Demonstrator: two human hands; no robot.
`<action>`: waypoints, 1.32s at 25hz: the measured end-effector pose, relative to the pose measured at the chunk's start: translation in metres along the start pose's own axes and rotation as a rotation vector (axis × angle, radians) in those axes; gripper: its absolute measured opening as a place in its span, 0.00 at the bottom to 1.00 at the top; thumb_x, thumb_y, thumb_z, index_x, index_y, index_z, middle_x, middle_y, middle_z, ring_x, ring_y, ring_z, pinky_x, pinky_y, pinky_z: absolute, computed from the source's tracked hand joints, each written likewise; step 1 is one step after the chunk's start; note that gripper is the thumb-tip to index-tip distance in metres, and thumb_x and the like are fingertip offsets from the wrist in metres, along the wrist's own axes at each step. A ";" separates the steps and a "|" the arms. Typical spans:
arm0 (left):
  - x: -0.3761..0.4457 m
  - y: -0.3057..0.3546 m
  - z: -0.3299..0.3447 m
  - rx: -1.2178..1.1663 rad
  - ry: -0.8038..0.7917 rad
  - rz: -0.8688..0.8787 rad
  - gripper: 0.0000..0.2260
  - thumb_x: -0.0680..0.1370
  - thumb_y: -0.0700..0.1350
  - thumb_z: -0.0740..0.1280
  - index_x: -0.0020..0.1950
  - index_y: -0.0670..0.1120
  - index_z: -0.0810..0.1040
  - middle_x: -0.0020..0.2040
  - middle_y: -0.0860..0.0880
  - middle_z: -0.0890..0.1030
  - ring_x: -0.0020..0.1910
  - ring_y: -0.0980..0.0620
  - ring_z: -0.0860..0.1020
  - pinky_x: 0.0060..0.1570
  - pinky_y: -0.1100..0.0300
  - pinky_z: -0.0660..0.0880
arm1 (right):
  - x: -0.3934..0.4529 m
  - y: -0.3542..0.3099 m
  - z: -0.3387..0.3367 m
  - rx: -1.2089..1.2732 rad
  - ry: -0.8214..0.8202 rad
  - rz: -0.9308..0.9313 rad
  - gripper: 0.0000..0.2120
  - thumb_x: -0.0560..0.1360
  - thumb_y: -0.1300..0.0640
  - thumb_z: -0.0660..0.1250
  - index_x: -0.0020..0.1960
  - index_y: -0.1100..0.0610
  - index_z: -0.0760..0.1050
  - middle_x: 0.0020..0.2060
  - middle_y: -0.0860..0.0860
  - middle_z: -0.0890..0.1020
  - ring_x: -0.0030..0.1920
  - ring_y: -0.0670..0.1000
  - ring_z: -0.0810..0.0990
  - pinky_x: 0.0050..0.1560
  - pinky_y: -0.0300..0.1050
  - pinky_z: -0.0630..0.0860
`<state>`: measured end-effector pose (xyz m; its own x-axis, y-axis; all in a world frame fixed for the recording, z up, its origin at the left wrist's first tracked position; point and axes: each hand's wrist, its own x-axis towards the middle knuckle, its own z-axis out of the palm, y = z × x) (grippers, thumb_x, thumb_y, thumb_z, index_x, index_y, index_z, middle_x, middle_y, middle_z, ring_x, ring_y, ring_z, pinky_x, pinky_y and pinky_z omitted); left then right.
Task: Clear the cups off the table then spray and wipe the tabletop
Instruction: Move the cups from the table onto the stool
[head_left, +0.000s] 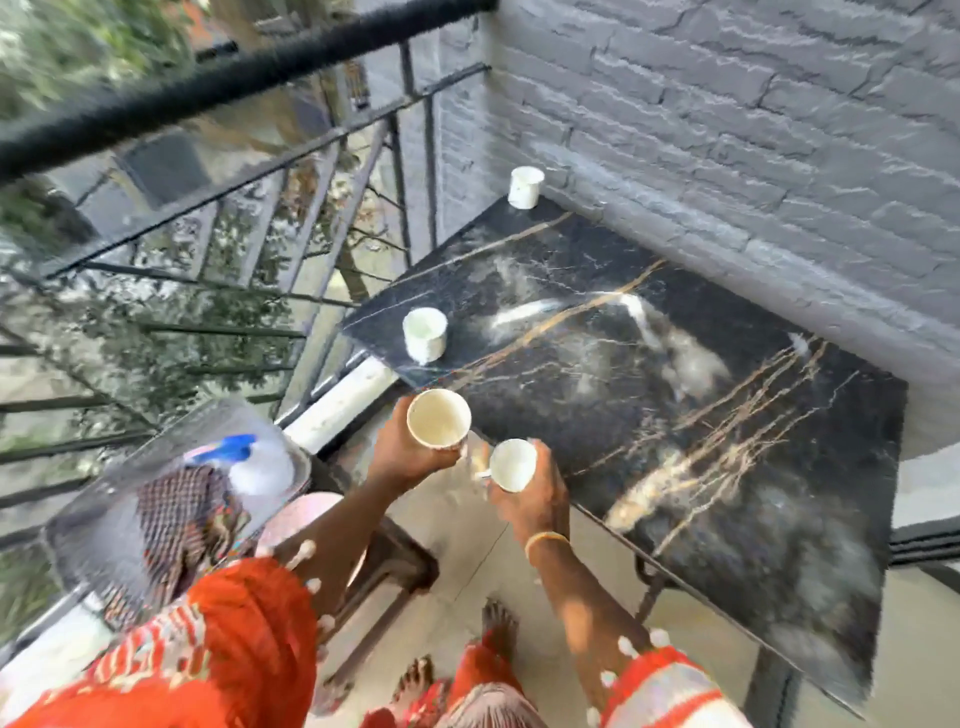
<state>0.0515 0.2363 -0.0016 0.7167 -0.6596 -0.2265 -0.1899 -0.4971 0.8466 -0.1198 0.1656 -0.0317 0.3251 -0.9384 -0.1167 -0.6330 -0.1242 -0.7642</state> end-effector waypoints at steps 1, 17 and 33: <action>-0.007 -0.012 -0.012 0.000 0.022 -0.020 0.38 0.55 0.55 0.80 0.63 0.53 0.72 0.55 0.53 0.81 0.56 0.50 0.79 0.56 0.55 0.75 | -0.008 -0.005 0.009 -0.016 -0.039 -0.013 0.37 0.61 0.50 0.80 0.65 0.53 0.69 0.59 0.53 0.79 0.58 0.57 0.78 0.56 0.45 0.73; -0.132 -0.209 -0.136 -0.085 0.522 -0.434 0.36 0.56 0.48 0.83 0.61 0.52 0.74 0.53 0.51 0.81 0.52 0.49 0.79 0.51 0.56 0.74 | -0.093 -0.058 0.173 -0.258 -0.687 -0.221 0.33 0.61 0.57 0.77 0.63 0.53 0.69 0.59 0.52 0.72 0.58 0.56 0.75 0.56 0.47 0.75; -0.123 -0.313 -0.106 -0.172 0.599 -0.596 0.35 0.58 0.49 0.83 0.63 0.53 0.74 0.56 0.54 0.81 0.55 0.52 0.78 0.52 0.61 0.71 | -0.083 -0.030 0.283 -0.628 -0.807 -0.309 0.40 0.69 0.52 0.73 0.75 0.53 0.58 0.68 0.53 0.67 0.67 0.56 0.70 0.61 0.51 0.71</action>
<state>0.0936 0.5322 -0.1875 0.9068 0.1166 -0.4050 0.4000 -0.5413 0.7396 0.0709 0.3380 -0.1787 0.7568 -0.3756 -0.5350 -0.6172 -0.6802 -0.3955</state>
